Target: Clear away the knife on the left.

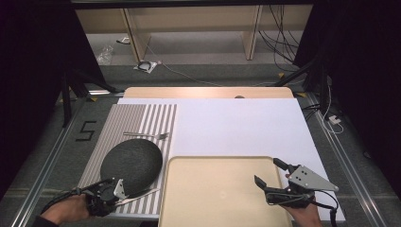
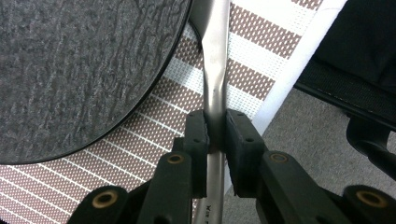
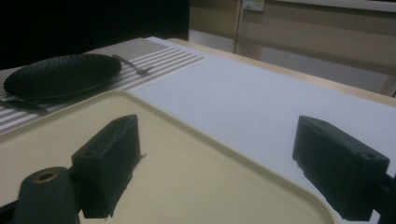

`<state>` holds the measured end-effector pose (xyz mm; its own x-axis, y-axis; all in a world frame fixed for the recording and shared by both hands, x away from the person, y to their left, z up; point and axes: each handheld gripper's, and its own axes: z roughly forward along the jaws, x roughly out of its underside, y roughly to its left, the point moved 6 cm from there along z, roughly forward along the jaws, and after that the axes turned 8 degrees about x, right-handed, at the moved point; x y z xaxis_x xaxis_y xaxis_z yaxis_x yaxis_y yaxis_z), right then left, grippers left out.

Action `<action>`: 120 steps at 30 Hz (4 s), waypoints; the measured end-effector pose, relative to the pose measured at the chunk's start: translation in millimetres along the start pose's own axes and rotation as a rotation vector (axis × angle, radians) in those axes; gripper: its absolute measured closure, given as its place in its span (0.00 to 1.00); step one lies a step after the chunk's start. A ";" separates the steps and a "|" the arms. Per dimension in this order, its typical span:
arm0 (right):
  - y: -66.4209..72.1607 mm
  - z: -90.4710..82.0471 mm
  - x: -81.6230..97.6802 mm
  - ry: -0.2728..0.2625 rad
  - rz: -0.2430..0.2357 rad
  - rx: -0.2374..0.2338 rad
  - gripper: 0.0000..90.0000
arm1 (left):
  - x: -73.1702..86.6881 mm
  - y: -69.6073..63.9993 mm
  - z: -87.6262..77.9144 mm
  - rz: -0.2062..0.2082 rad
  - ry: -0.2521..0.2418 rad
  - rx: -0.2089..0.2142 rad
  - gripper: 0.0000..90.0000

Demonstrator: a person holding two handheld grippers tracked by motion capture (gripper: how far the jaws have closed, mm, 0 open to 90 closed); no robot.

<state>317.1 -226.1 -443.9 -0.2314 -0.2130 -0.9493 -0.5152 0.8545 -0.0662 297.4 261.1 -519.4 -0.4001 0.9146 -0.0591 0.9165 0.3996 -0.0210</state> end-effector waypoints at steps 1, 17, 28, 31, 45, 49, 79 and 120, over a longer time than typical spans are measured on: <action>0.0 0.0 0.0 0.000 -0.001 0.000 0.18 | -0.1 -0.5 0.0 0.007 0.001 -0.004 0.88; 0.0 0.1 0.2 0.000 -0.001 0.000 0.18 | 0.8 -9.8 -9.5 0.009 -0.010 -0.002 0.88; 0.1 -0.1 0.1 0.000 -0.003 0.000 0.18 | -19.0 -22.6 -22.5 0.000 -0.124 0.007 0.88; 0.2 -0.2 0.2 0.002 -0.004 0.000 0.18 | -27.4 -25.5 -26.3 0.003 -0.153 0.005 0.88; -0.1 -0.7 -0.2 -0.002 -0.001 0.000 0.18 | -76.4 -28.8 -34.4 -0.050 -0.293 0.012 0.88; -0.4 -1.1 -0.3 -0.002 0.002 0.000 0.18 | -93.6 -32.7 -36.2 -0.040 -0.321 0.038 0.88; -3.1 -2.8 -1.8 -0.018 0.006 0.010 0.18 | -179.2 -76.8 -41.8 0.060 -0.314 0.151 0.88; -3.8 -4.5 -2.7 -0.023 0.000 0.013 0.18 | -202.8 -111.4 -5.7 0.100 -0.178 0.235 0.88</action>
<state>315.9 -230.9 -439.7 -0.2119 -0.2023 -0.9561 -0.5042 0.8607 -0.0704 276.4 31.5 -499.4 -0.3202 0.9148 -0.2462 0.9354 0.2641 -0.2351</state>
